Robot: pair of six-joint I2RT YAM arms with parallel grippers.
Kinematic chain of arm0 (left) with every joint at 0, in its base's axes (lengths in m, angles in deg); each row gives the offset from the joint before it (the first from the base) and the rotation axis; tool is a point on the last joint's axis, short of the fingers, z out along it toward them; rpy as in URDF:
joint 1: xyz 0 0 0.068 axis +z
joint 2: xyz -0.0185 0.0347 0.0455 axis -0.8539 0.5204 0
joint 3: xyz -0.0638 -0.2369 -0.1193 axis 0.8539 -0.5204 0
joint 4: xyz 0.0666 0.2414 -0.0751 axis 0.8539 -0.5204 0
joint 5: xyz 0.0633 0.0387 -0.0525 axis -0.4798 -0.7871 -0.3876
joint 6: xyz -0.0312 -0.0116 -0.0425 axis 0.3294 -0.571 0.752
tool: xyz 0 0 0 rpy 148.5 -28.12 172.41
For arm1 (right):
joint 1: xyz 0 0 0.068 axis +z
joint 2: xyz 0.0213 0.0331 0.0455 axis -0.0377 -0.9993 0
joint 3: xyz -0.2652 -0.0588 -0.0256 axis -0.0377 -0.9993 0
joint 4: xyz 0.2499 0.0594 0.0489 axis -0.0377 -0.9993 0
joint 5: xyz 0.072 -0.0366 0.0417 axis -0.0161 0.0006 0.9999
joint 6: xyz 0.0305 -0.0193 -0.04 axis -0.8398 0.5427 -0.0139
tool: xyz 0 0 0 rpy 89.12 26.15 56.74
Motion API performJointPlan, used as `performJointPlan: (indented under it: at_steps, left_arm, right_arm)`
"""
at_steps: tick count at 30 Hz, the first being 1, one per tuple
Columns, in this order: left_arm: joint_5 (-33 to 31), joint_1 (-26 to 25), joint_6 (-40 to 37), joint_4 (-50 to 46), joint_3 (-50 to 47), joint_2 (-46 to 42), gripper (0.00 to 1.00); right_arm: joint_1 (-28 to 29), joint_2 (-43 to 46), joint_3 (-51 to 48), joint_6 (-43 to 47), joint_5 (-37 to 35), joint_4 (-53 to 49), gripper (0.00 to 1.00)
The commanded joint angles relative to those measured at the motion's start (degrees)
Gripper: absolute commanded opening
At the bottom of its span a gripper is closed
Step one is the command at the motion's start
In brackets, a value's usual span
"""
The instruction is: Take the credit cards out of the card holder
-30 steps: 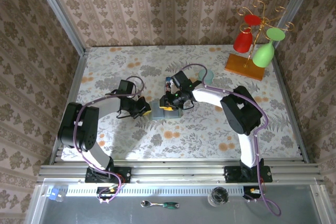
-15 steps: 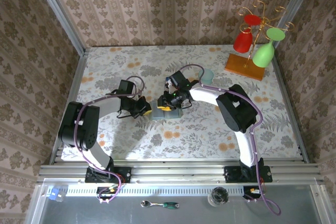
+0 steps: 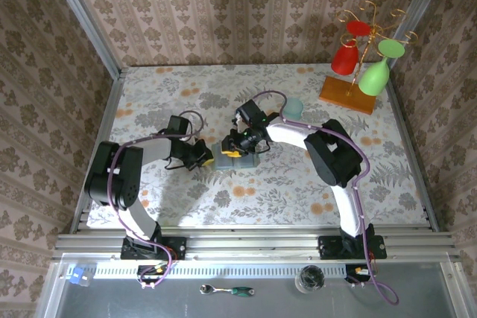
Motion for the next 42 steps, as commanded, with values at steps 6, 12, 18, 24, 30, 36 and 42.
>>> performJointPlan:
  at_steps: [6, 12, 18, 24, 30, 36, 42]
  left_arm:
    - [0.79, 0.74, -1.42, -0.72, -1.00, -0.09, 0.07]
    - [0.74, 1.04, -1.70, -0.97, -1.17, -0.14, 0.07]
    - [0.83, 1.23, -2.00, -1.08, -1.08, -0.13, 0.07]
    - [0.94, 1.35, -2.40, -1.33, -1.13, 0.04, 0.07]
    - [0.94, 1.61, -2.80, -2.10, -0.83, 0.08, 0.07]
    - [0.07, 2.05, -3.39, -3.85, 0.17, -1.63, 0.07]
    - [-0.51, 2.46, -3.15, -5.19, 1.52, -4.96, 0.07]
  right_arm:
    - [0.64, -1.79, 2.33, 0.92, -0.96, -3.43, 0.30]
    - [0.64, -1.69, 2.43, 1.57, -2.49, -4.99, 0.30]
    - [0.64, -1.15, 2.35, 1.82, -4.34, -6.47, 0.30]
    - [0.64, -0.01, 1.64, 2.17, -6.13, -7.39, 0.30]
    - [0.63, 0.51, 1.06, 2.38, -6.86, -7.77, 0.30]
    - [0.47, 0.97, 0.50, 2.22, -7.31, -7.23, 0.29]
    - [0.07, 0.91, -0.54, 1.63, -6.53, -5.88, 0.25]
